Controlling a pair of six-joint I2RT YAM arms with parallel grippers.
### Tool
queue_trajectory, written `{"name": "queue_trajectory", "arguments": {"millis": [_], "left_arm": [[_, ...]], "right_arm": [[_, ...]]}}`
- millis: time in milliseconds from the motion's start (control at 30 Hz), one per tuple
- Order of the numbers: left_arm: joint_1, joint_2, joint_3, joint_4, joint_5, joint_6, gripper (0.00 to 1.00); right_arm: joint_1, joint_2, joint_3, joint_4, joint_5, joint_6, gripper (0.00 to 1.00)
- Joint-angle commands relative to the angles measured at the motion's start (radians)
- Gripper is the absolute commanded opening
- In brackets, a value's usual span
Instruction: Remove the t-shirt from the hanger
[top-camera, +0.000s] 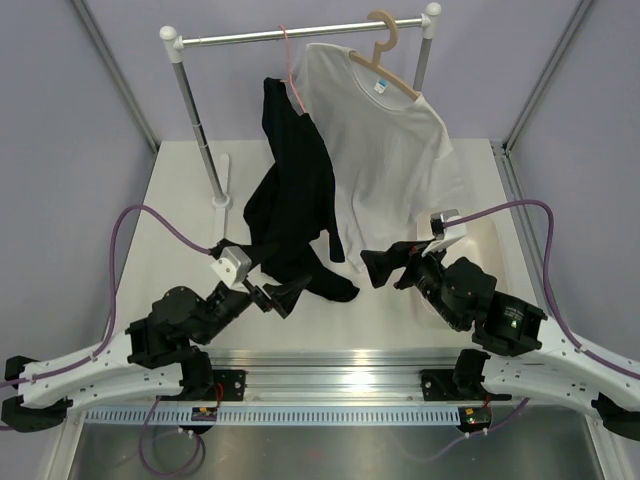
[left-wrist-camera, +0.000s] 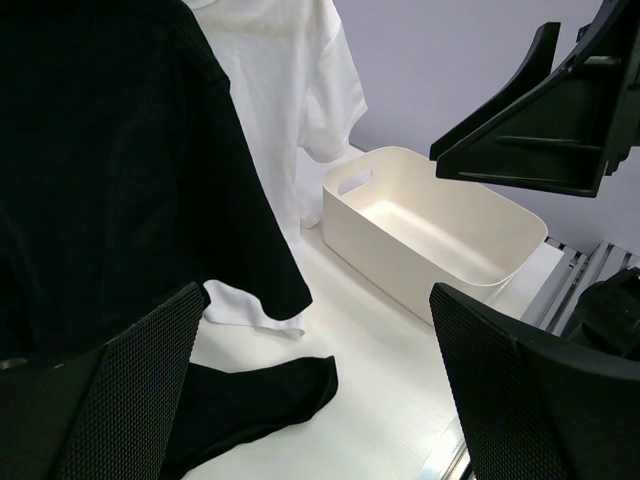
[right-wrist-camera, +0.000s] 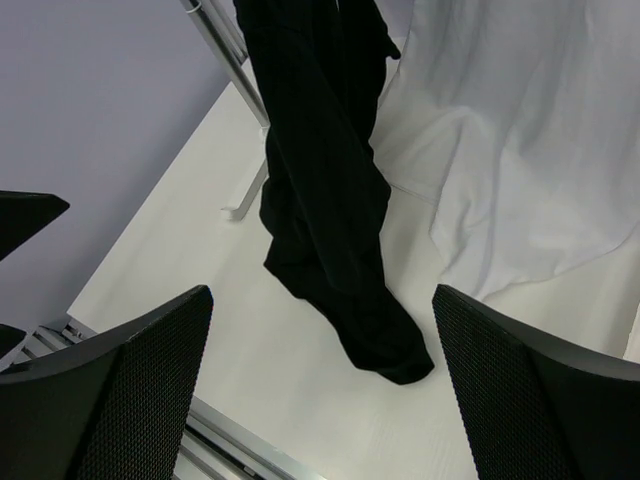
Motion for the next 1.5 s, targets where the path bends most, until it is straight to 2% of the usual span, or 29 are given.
{"name": "queue_trajectory", "arguments": {"millis": [0,167,333,433,500,633,667,733,767,800,833,900,1000,1067,1267,1367,1467], "left_arm": [[-0.003,-0.019,-0.005,0.055,0.025,0.016,0.99],[-0.003,-0.019,-0.002,0.049,0.036,0.020,0.99],[-0.003,-0.033,-0.005,0.049,0.065,0.025,0.99],[-0.004,-0.025,-0.013,0.066,0.114,0.025,0.99],[-0.003,-0.012,-0.005,0.061,0.131,0.023,0.99],[-0.003,0.018,0.007,0.061,0.172,0.014,0.99],[-0.004,0.027,0.004,0.063,0.187,0.014,0.99],[-0.003,0.042,-0.016,0.118,0.218,0.014,0.99],[-0.003,0.068,-0.022,0.135,0.253,0.014,0.99],[-0.004,0.088,-0.022,0.144,0.273,0.013,0.99],[-0.003,0.108,0.002,0.129,0.290,0.011,0.99],[-0.003,0.152,0.027,0.101,0.319,0.013,0.99],[-0.003,0.204,0.039,0.106,0.292,0.001,0.99],[-0.003,0.226,0.056,0.095,0.319,0.005,0.99],[-0.004,0.185,0.038,0.109,0.358,-0.006,0.99],[-0.003,0.142,0.016,0.126,0.345,-0.007,0.99],[-0.004,0.108,0.012,0.120,0.329,-0.007,0.99]], "right_arm": [[0.008,-0.007,0.011,0.028,0.011,-0.014,0.99],[0.008,-0.016,0.011,0.037,-0.031,-0.053,0.99],[0.008,0.011,0.017,0.077,-0.043,-0.180,1.00],[0.008,0.055,0.159,0.048,-0.084,-0.260,0.99],[0.008,0.118,0.256,-0.021,-0.037,-0.295,0.98],[0.004,0.250,0.500,-0.049,0.127,-0.434,0.99],[-0.022,0.279,0.543,-0.063,0.123,-0.479,0.99],[-0.077,0.356,0.617,-0.134,0.071,-0.479,0.99],[-0.118,0.385,0.692,-0.170,-0.010,-0.446,0.99],[-0.171,0.411,0.726,-0.202,-0.058,-0.429,0.99],[-0.273,0.459,0.756,-0.240,-0.104,-0.424,0.99],[-0.350,0.500,0.836,-0.257,-0.193,-0.403,0.99],[-0.502,0.594,0.973,-0.299,-0.346,-0.384,0.99],[-0.611,0.661,1.045,-0.287,-0.488,-0.367,0.99],[-0.778,0.894,1.324,-0.403,-0.678,-0.373,0.98],[-0.844,0.954,1.378,-0.428,-0.798,-0.402,0.96],[-0.872,0.984,1.360,-0.431,-0.809,-0.464,0.92]]}}
